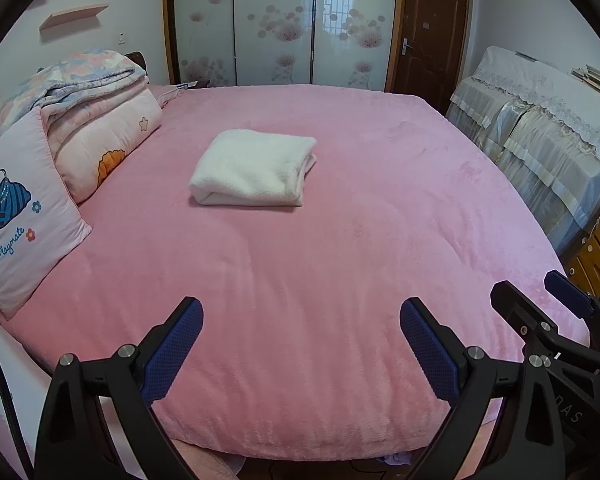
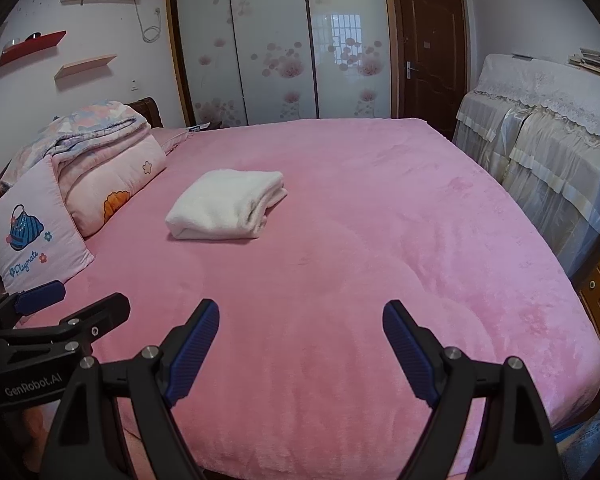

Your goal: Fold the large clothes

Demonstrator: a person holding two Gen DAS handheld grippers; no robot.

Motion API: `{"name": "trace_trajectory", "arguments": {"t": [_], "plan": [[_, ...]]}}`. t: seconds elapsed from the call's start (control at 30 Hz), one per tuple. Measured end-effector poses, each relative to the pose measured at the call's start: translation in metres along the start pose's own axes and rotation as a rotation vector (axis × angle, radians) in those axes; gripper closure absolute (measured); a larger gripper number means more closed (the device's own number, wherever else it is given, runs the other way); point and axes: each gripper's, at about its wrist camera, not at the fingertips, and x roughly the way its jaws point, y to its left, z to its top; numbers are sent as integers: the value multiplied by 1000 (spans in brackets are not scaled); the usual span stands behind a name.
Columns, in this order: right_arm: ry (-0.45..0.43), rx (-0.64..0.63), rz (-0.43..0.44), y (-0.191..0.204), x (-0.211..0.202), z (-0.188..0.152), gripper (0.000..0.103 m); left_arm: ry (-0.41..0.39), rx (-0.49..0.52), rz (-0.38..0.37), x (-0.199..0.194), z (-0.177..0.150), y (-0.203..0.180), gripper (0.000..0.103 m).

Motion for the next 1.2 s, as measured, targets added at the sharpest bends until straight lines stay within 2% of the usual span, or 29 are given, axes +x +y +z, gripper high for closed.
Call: {"name": "trace_trajectory", "arguments": {"t": [1.2], "plan": [[15,11,-11,-2,4,-2,18,27,-11,7,3,-3,3,5]]}}
